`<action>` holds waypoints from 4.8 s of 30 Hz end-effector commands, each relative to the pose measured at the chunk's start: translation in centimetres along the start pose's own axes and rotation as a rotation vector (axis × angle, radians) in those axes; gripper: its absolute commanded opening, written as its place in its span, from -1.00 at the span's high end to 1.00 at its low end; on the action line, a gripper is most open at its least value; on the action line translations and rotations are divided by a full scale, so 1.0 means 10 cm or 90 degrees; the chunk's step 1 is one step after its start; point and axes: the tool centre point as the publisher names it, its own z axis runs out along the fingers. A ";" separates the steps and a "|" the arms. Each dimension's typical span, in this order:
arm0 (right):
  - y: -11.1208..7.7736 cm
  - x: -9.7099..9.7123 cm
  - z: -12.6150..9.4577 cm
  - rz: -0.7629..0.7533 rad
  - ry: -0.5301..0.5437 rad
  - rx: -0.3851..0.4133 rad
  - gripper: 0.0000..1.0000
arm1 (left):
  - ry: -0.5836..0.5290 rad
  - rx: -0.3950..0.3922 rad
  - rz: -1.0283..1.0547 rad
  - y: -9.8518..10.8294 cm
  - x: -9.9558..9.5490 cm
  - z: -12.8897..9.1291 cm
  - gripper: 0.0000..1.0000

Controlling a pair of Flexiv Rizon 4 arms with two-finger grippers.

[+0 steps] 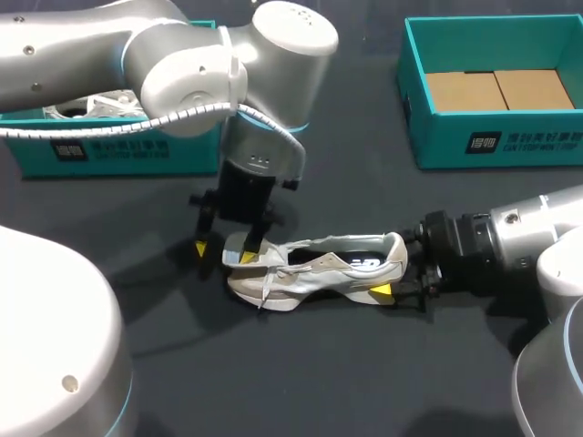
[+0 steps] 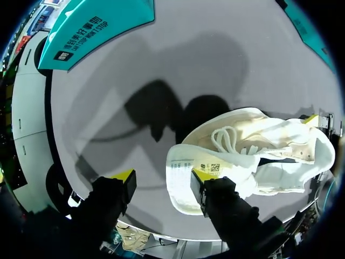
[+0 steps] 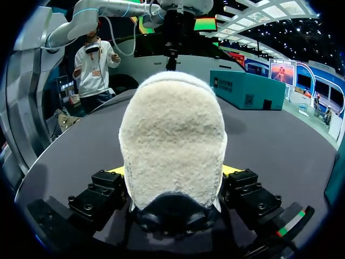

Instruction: Take the shoe out of the shoebox, open the shoe tongue, remove and reinsert the insole, then place the shoe into the shoebox

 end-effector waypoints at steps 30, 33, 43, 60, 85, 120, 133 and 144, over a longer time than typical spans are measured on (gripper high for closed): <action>-0.02 0.00 0.01 0.000 0.000 0.001 1.00 | 0.180 0.115 0.793 0.50 0.71 -1.85 1.00; -0.02 0.00 0.01 0.000 0.000 0.001 1.00 | 0.181 0.114 0.790 0.51 0.81 -1.88 1.00; -0.02 0.00 0.01 0.000 0.000 0.001 1.00 | 0.180 0.133 0.816 0.51 0.83 -1.85 1.00; -0.02 0.00 0.01 0.000 0.000 0.001 1.00 | 0.276 0.260 0.976 0.37 1.12 -1.52 1.00; -0.02 0.00 0.01 0.000 0.000 0.001 1.00 | 0.288 0.310 1.059 0.18 1.59 -0.93 1.00; -0.02 0.00 0.01 0.000 0.000 0.001 1.00 | 0.256 0.197 1.076 -0.01 1.66 -0.17 1.00; -0.02 0.00 0.01 0.000 0.000 0.001 1.00 | 0.206 0.244 1.106 0.11 1.61 0.02 0.29; -0.02 0.00 0.01 0.000 0.000 0.001 1.00 | 0.109 0.301 1.065 -0.13 1.85 0.16 0.13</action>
